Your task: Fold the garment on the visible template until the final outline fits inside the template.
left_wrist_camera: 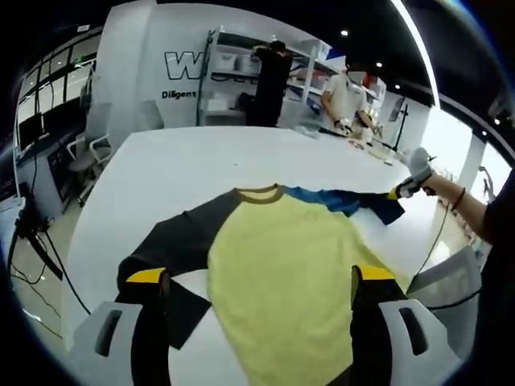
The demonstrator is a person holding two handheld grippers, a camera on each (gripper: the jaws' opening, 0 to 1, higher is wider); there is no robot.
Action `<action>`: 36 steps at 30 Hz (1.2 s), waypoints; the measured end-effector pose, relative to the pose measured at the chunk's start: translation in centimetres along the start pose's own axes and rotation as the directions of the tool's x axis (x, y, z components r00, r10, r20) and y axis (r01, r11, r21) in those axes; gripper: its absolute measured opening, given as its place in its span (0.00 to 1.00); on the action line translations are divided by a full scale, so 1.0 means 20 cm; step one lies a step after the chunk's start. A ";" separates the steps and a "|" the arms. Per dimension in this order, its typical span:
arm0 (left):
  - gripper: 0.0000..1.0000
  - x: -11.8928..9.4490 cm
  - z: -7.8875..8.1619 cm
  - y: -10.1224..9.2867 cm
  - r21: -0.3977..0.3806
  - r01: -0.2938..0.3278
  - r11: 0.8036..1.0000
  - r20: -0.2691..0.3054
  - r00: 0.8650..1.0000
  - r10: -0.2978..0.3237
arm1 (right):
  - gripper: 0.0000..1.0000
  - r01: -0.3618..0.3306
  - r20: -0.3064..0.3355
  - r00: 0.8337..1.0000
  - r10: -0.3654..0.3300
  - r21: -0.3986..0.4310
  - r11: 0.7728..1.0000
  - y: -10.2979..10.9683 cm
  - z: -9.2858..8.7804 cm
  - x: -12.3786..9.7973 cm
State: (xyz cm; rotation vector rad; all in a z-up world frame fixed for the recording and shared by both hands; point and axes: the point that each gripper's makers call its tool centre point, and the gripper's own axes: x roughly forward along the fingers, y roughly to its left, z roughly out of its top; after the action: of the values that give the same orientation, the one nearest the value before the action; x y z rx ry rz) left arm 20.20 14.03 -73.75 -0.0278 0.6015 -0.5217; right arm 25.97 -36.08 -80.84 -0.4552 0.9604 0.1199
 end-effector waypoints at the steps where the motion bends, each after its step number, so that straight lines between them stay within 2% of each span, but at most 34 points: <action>1: 0.89 0.00 0.00 0.00 0.000 0.002 1.000 -0.002 1.000 -0.002 | 0.00 0.011 -0.011 1.000 -0.011 0.011 1.000 -0.02 0.01 0.03; 5: 0.88 0.00 -0.01 0.00 0.001 0.005 1.000 -0.008 1.000 -0.005 | 0.00 0.042 -0.048 0.998 -0.043 -0.026 0.999 -0.09 0.01 0.13; 9: 0.86 -0.01 -0.01 0.02 -0.002 0.001 1.000 -0.009 1.000 -0.001 | 0.00 0.062 -0.005 0.998 -0.062 -0.027 0.998 -0.16 0.06 0.21; 12: 0.86 -0.01 -0.02 0.03 -0.005 0.001 1.000 -0.013 1.000 -0.001 | 0.00 0.073 0.036 0.997 -0.074 0.026 0.997 -0.20 0.10 0.26; 15: 0.86 -0.01 -0.02 0.03 -0.003 0.002 1.000 -0.015 1.000 -0.002 | 0.00 0.085 0.026 0.996 -0.087 0.077 0.993 -0.23 0.09 0.27; 17: 0.86 -0.01 -0.02 0.03 -0.003 0.002 1.000 -0.014 1.000 -0.002 | 0.00 0.087 0.045 0.995 -0.093 0.124 0.988 -0.25 0.09 0.29; 18: 0.87 0.00 -0.02 0.03 -0.001 0.003 1.000 -0.017 1.000 -0.003 | 0.00 0.072 0.063 0.994 -0.088 0.226 0.971 -0.27 0.09 0.30; 20: 0.87 0.00 -0.03 0.03 -0.003 0.001 1.000 -0.022 1.000 -0.001 | 0.00 0.051 0.077 0.994 -0.080 0.325 0.944 -0.27 0.08 0.31; 21: 0.87 0.00 -0.03 0.03 -0.004 0.000 1.000 -0.023 1.000 0.000 | 0.00 0.053 0.090 0.991 -0.096 0.393 0.918 -0.32 0.08 0.33; 23: 0.86 -0.01 -0.02 0.04 -0.010 -0.002 1.000 -0.020 1.000 0.002 | 0.08 0.048 0.099 0.990 -0.096 0.409 0.911 -0.32 0.08 0.32; 24: 0.86 -0.01 -0.02 0.04 -0.012 -0.004 1.000 -0.019 1.000 0.004 | 0.14 0.069 0.090 0.987 -0.130 0.497 0.865 -0.35 0.07 0.30; 25: 0.86 -0.01 -0.02 0.04 -0.014 -0.005 1.000 -0.016 1.000 0.005 | 0.19 0.067 0.091 0.986 -0.138 0.545 0.836 -0.37 0.06 0.29; 27: 0.86 -0.01 -0.02 0.04 -0.016 -0.007 1.000 -0.011 1.000 0.007 | 0.27 0.076 0.088 0.984 -0.156 0.584 0.808 -0.37 0.04 0.26; 29: 0.86 -0.01 -0.01 0.04 -0.018 -0.007 1.000 -0.007 1.000 0.007 | 0.31 0.090 0.105 0.976 -0.189 0.595 0.799 -0.36 0.03 0.20; 31: 0.86 -0.01 -0.02 0.03 -0.018 -0.006 1.000 -0.011 1.000 0.005 | 0.33 0.098 0.094 0.977 -0.191 0.596 0.797 -0.35 0.02 0.19; 32: 0.86 -0.01 -0.02 0.03 -0.016 -0.003 1.000 -0.012 1.000 0.003 | 0.33 0.110 0.087 0.975 -0.203 0.607 0.787 -0.34 0.00 0.17; 34: 0.86 -0.01 -0.02 0.02 -0.014 -0.001 1.000 -0.013 1.000 0.001 | 0.32 0.130 0.061 0.976 -0.209 0.608 0.784 -0.31 -0.03 0.13; 35: 0.86 -0.01 -0.02 0.02 -0.013 0.003 1.000 -0.012 1.000 -0.003 | 0.30 0.147 0.050 0.973 -0.227 0.626 0.766 -0.29 -0.06 0.10; 36: 0.86 -0.01 -0.01 0.02 -0.013 0.004 1.000 -0.011 1.000 -0.004 | 0.30 0.145 0.050 0.973 -0.223 0.620 0.771 -0.27 -0.06 0.09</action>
State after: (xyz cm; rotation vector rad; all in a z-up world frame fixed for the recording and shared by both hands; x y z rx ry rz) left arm 20.03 14.44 -73.91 -0.0387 0.6153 -0.5221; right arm 27.62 -41.61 -81.17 0.0693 0.7729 -0.3415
